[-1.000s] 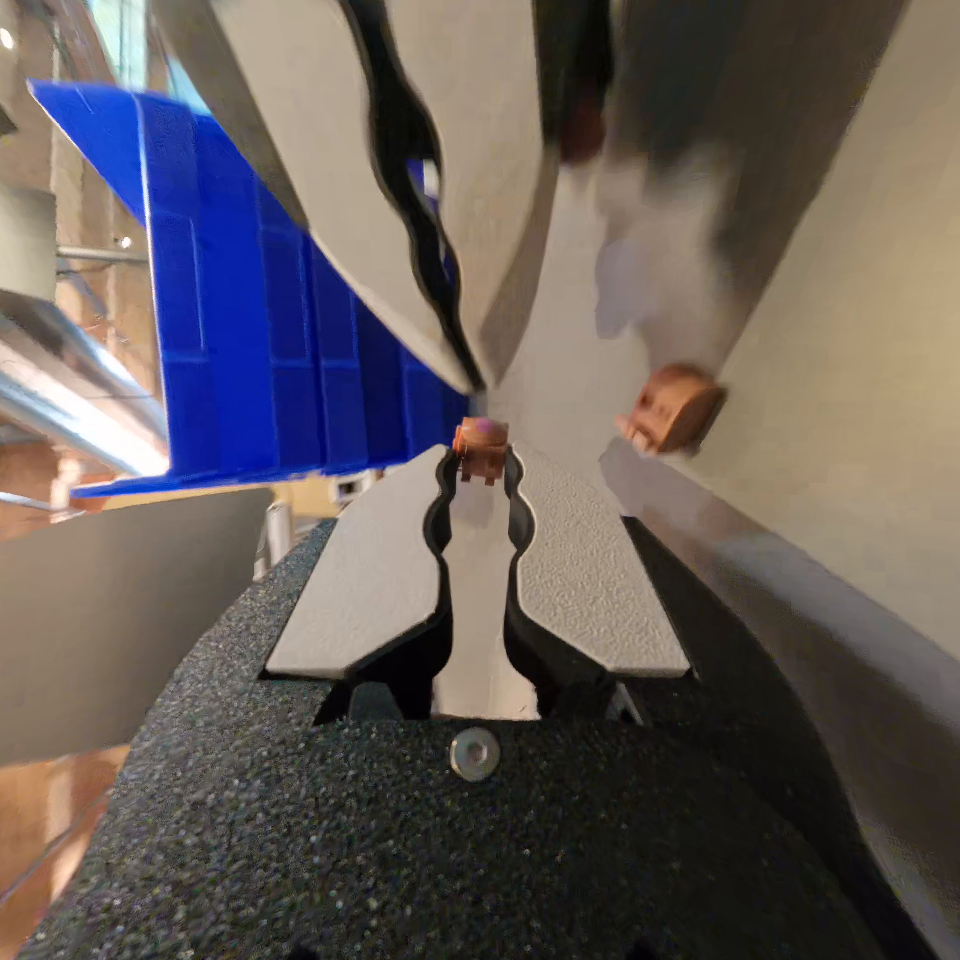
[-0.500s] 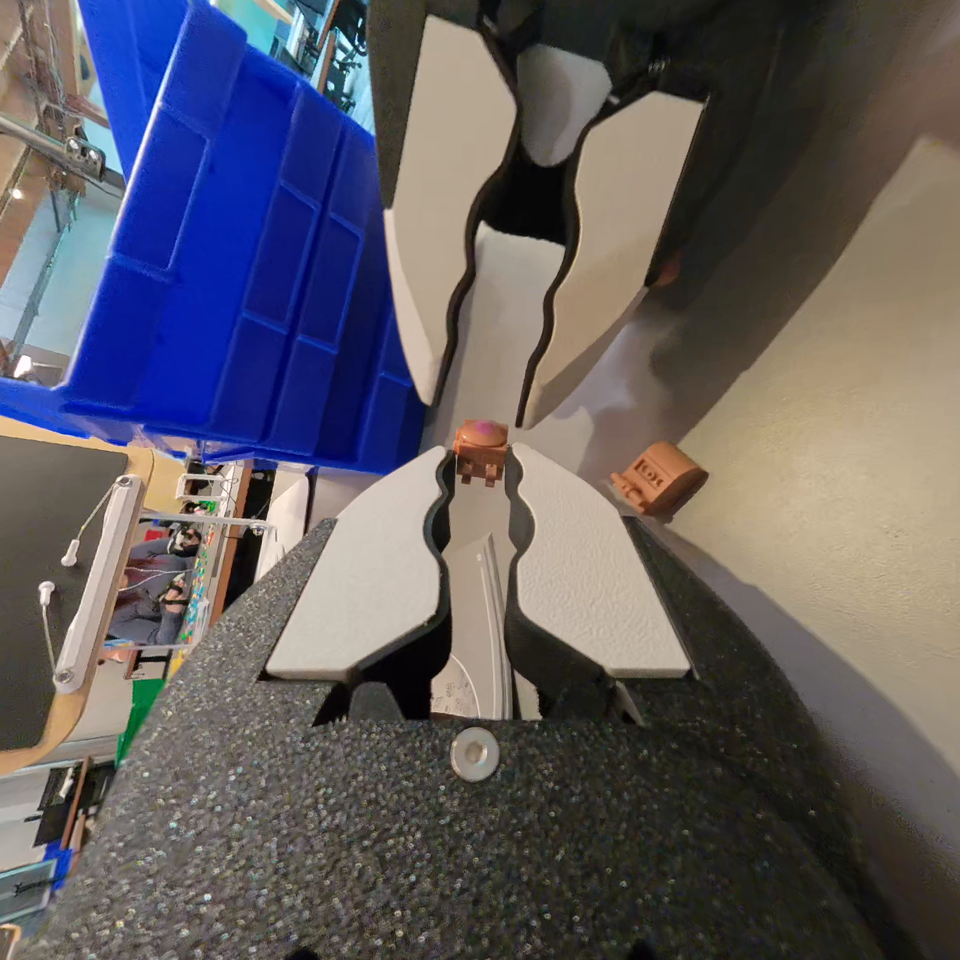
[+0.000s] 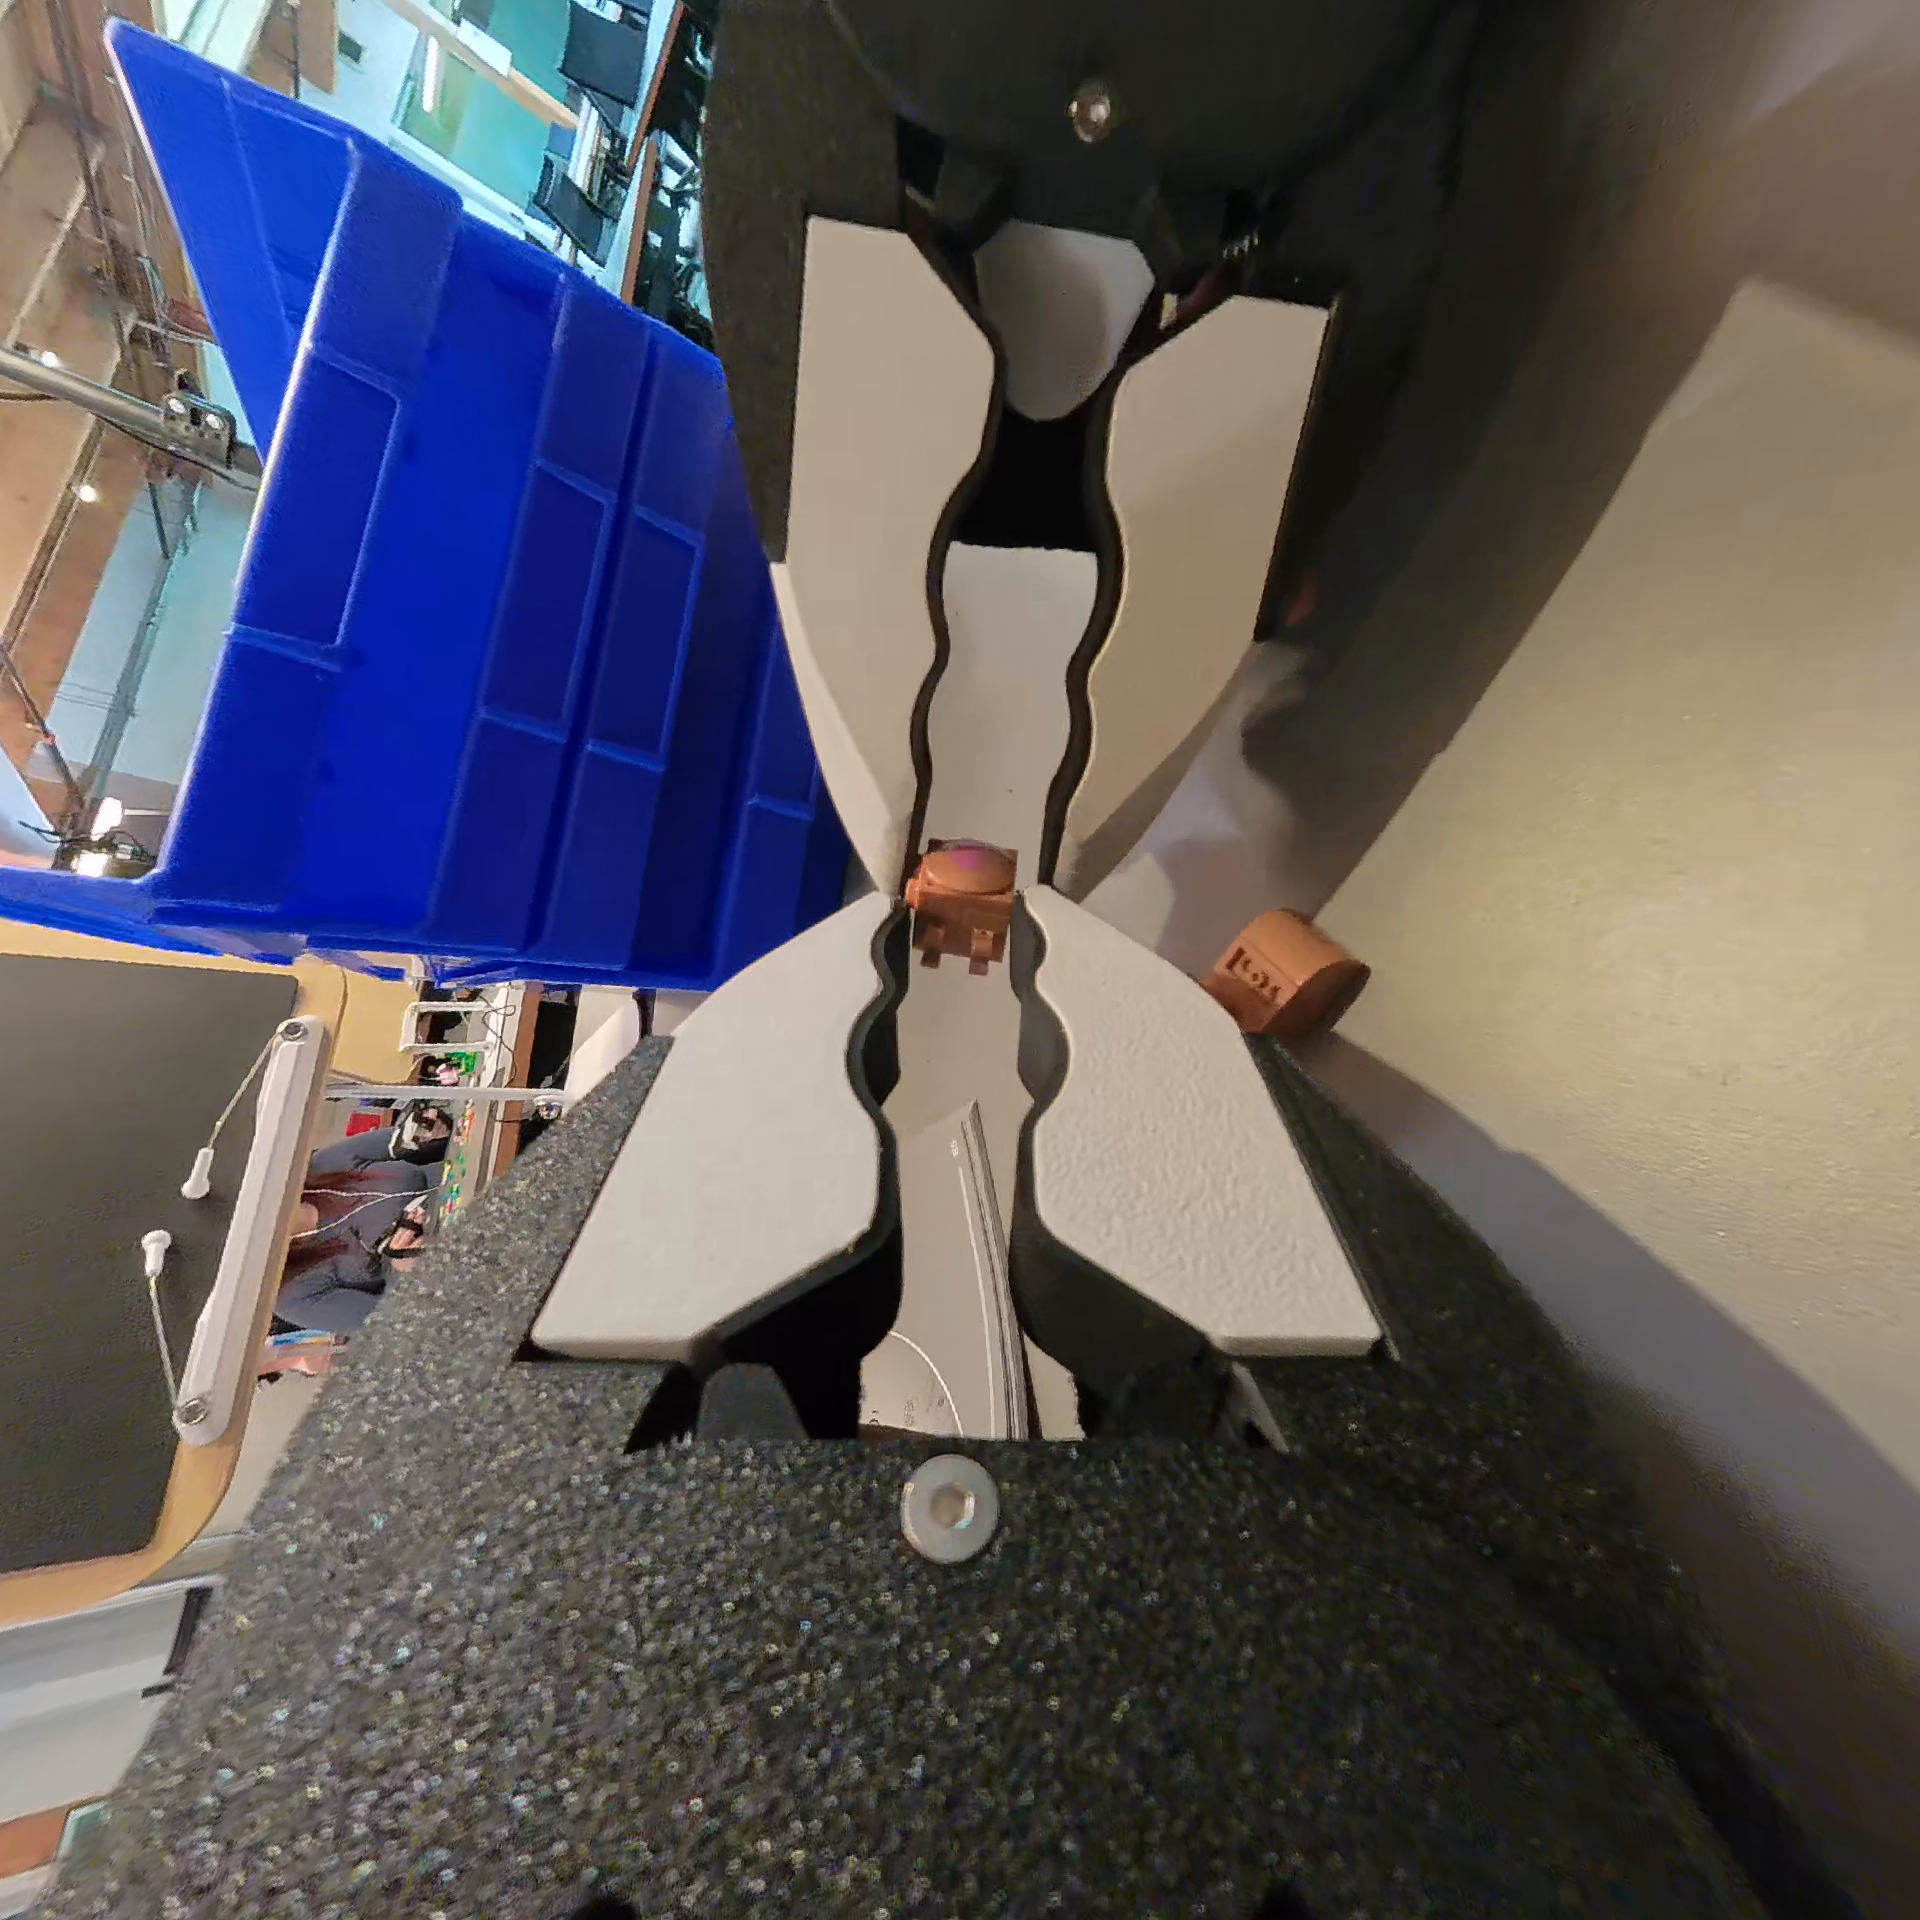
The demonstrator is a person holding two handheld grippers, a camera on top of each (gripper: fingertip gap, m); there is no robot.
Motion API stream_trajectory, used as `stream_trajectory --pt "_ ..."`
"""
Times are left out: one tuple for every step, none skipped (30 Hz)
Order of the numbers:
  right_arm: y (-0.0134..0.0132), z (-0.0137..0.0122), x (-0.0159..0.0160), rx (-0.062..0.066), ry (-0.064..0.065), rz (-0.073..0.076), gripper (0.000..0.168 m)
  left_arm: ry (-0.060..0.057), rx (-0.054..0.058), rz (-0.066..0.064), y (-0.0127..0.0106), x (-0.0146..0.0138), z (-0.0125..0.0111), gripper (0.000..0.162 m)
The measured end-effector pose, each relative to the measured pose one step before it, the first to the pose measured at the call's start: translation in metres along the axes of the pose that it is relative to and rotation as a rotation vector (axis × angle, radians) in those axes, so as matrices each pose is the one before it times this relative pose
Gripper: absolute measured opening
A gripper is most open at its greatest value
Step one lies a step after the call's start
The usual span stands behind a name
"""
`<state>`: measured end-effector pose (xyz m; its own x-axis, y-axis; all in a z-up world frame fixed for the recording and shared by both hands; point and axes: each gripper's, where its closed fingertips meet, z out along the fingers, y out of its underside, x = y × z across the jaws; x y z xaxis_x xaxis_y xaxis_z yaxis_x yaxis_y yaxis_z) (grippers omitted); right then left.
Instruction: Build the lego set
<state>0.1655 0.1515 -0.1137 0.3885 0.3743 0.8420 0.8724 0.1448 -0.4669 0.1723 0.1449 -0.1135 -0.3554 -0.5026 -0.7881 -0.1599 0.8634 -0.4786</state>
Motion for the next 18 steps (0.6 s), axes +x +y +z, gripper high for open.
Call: stream_trajectory --pt "0.00034 -0.00023 0.00244 0.0002 0.0070 0.0186 0.023 -0.0067 0.0067 -0.0127 -0.00001 -0.00178 -0.00051 0.018" --pt "0.00025 -0.00048 0.00318 0.0053 0.0068 0.0307 0.018 -0.0013 0.0121 -0.0164 -0.00021 -0.00164 -0.00077 0.019" --pt "-0.00106 -0.00103 0.00219 0.0170 -0.0068 0.0441 0.018 -0.0083 0.0195 -0.0270 -0.00080 -0.00310 -0.00119 0.019" --pt "-0.00179 -0.00130 0.00187 0.0222 -0.0131 0.0545 0.018 0.0020 0.0245 -0.0322 -0.00154 -0.00216 -0.00152 0.019" --pt "-0.00192 -0.00124 0.00202 0.0220 -0.0102 0.0508 0.018 0.0011 0.0238 -0.0331 -0.00161 -0.00251 -0.00147 0.020" --pt "-0.00143 -0.00099 0.00187 0.0174 -0.0051 0.0352 0.018 0.0011 0.0170 -0.0285 -0.00087 -0.00241 -0.00128 0.020" --pt "-0.00111 -0.00072 0.00094 0.0126 -0.0043 0.0209 0.018 0.0025 0.0109 -0.0200 -0.00015 -0.00189 -0.00118 0.021" --pt "-0.00103 -0.00047 -0.00013 0.0105 -0.0059 0.0148 0.018 0.0037 0.0109 -0.0138 0.00001 -0.00146 -0.00114 0.022" --pt "-0.00107 -0.00005 -0.00152 0.0096 -0.0134 0.0131 0.018 0.0075 0.0110 -0.0125 -0.00003 -0.00042 -0.00104 0.025" --pt "-0.00113 -0.00010 -0.00218 0.0101 -0.0149 0.0090 0.019 0.0093 0.0140 -0.0094 -0.00062 0.00019 -0.00088 0.029" --pt "-0.00110 -0.00001 -0.00172 0.0098 -0.0107 0.0041 0.019 0.0157 0.0128 -0.0028 -0.00052 0.00168 -0.00081 0.029" --pt "-0.00058 -0.00001 -0.00171 0.0061 -0.0115 0.0043 0.019 0.0147 0.0111 0.0059 -0.00054 0.00217 -0.00072 0.029" --pt "-0.00026 -0.00010 -0.00166 0.0043 -0.0111 0.0058 0.019 0.0086 0.0072 0.0152 -0.00024 0.00184 -0.00035 0.029" --pt "-0.00010 -0.00026 -0.00121 0.0045 -0.0081 0.0025 0.019 0.0043 0.0052 0.0203 -0.00035 0.00182 -0.00002 0.028" --pt "0.00002 -0.00029 -0.00162 0.0035 -0.0099 -0.0016 0.019 0.0067 0.0036 0.0214 -0.00072 0.00248 0.00003 0.026" --pt "-0.00020 -0.00032 -0.00169 0.0034 -0.0091 -0.0031 0.019 0.0074 0.0008 0.0216 -0.00045 0.00266 0.00033 0.025" --pt "-0.00030 -0.00020 -0.00122 0.0033 -0.0073 -0.0032 0.019 0.0034 0.0003 0.0193 -0.00045 0.00205 0.00054 0.024" --pt "-0.00030 -0.00006 -0.00118 0.0024 -0.0068 -0.0013 0.019 0.0021 -0.0008 0.0155 -0.00018 0.00161 0.00068 0.024"
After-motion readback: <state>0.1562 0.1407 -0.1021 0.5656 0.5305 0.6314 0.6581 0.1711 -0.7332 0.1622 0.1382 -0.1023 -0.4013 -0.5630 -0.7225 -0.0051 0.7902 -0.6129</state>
